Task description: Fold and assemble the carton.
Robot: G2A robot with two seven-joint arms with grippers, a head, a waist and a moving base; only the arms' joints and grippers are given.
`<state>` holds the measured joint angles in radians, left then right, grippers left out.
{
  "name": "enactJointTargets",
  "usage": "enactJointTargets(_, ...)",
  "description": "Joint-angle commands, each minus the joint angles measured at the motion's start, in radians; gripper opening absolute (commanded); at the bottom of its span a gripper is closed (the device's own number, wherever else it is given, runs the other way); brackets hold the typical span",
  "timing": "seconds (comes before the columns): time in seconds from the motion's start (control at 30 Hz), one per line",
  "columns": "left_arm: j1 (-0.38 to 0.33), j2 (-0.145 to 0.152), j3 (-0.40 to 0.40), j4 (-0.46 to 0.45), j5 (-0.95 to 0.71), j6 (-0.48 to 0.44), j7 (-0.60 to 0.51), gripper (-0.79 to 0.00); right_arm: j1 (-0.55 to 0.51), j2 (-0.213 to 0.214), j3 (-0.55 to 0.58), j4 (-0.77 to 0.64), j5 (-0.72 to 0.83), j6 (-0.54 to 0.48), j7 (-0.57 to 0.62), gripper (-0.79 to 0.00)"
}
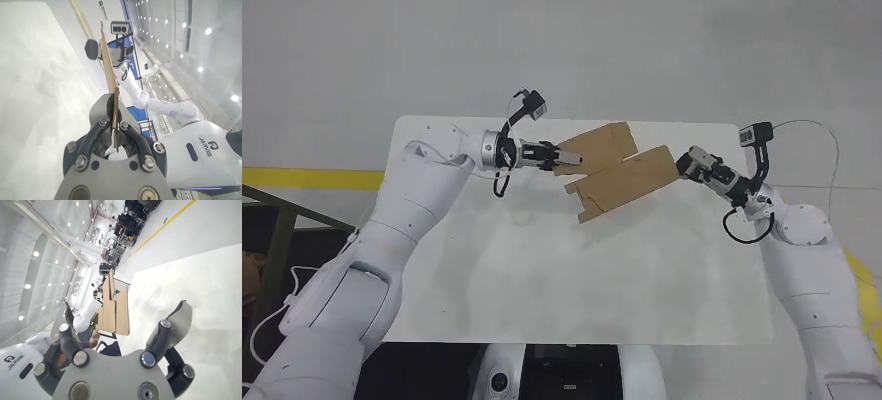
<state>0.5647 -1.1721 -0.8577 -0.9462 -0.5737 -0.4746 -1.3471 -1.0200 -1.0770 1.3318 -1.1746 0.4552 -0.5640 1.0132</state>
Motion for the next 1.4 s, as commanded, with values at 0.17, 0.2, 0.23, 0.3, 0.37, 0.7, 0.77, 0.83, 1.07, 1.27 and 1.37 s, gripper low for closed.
enactJointTargets(0.17,0.011,0.06,0.002,-0.113,-0.01,0.089,-0.088,-0.785,0.064,0.005,-0.056,0.051,0.111,0.083,0.326,0.0)
enactJointTargets(0.2,0.016,0.067,0.004,-0.124,-0.024,0.097,-0.096,-0.785,0.067,0.006,-0.066,0.046,0.117,0.104,0.347,0.0)
enactJointTargets(0.23,0.02,0.073,0.005,-0.129,-0.038,0.105,-0.104,-0.785,0.071,0.008,-0.074,0.039,0.117,0.119,0.362,0.0)
enactJointTargets(0.3,0.029,0.081,0.008,-0.127,-0.077,0.126,-0.125,-0.785,0.074,0.011,-0.09,0.035,0.122,0.143,0.386,0.0)
enactJointTargets(0.37,0.029,0.086,0.019,-0.124,-0.088,0.136,-0.135,-0.785,0.08,0.015,-0.108,0.035,0.116,0.158,0.402,0.0)
enactJointTargets(0.7,0.015,0.087,0.082,-0.103,-0.118,0.134,-0.133,-0.785,0.095,0.024,-0.189,0.02,0.155,0.18,0.423,0.0)
enactJointTargets(0.77,0.008,0.086,0.097,-0.095,-0.11,0.126,-0.125,-0.785,0.095,0.026,-0.198,0.015,0.175,0.181,0.424,0.0)
enactJointTargets(0.83,0.003,0.084,0.112,-0.086,-0.107,0.119,-0.119,-0.785,0.096,0.03,-0.204,0.011,0.18,0.181,0.424,0.0)
enactJointTargets(1.07,-0.017,0.079,0.151,-0.055,-0.124,0.102,-0.102,-0.785,0.094,0.043,-0.223,0.008,0.188,0.176,0.42,-0.129)
enactJointTargets(1.27,-0.03,0.077,0.182,-0.033,-0.117,0.089,-0.088,-0.785,0.09,0.053,-0.237,0.003,0.202,0.164,0.408,-0.351)
enactJointTargets(1.37,-0.035,0.076,0.195,-0.026,-0.118,0.081,-0.08,-0.785,0.09,0.057,-0.245,0.001,0.206,0.158,0.401,-0.416)
